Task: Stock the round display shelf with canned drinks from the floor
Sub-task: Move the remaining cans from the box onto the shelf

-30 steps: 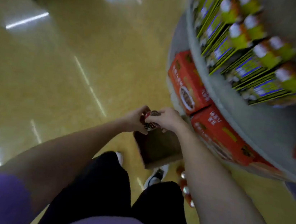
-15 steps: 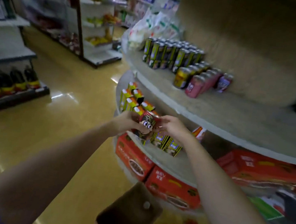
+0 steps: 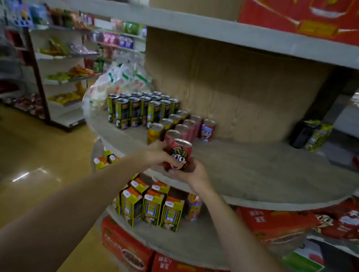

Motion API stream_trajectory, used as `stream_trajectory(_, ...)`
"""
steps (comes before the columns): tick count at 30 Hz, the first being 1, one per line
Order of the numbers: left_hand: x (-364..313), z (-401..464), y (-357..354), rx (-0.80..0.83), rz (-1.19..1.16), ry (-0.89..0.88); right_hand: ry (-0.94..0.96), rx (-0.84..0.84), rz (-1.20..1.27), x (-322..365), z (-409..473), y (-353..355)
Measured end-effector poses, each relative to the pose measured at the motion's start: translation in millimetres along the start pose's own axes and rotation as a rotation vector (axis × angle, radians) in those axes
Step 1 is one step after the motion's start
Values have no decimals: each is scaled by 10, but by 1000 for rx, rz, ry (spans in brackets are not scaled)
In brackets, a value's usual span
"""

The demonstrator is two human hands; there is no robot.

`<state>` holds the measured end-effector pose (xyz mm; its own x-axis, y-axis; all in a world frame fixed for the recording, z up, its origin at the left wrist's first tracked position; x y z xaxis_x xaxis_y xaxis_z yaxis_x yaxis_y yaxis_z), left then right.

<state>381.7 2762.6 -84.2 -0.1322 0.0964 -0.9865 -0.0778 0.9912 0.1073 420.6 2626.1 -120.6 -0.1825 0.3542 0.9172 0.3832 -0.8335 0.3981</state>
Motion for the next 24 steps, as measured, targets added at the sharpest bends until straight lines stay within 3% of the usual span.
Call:
stream_trajectory(3,-153,378,-252,36,37,-24,-42,-79,38,-165,223,349)
stream_trajectory(7,-303,855,-310,-107,-1,-89,-75,-110,-17,-519,601,638)
stream_trajectory(9,-369,1002,-365,-106,157,-96,-107,-137,-86,-702,746,737)
stream_trajectory(14,-344,1277,-538,69,633,-89,-118,-166,-283,-879,1143,794)
stream_trajectory(19,-433,1588,-567,41,1041,-192,-131,-185,-354,-911,1501,819)
stream_trajectory(24,-479,1945,-586,30,1267,-121,-175,-181,-548,-853,1826,873)
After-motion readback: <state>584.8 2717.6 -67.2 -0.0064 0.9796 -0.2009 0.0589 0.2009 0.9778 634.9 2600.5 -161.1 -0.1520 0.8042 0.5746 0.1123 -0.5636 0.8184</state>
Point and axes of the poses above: each hand's wrist, its own z-axis towards the middle knuckle, its own y-axis out of the back of the hand, x = y × z, the point moved 7 cm from there along z, towards the middle knuckle, and after that the axes turned 9 degrees about -z, right-handed, at the moved point
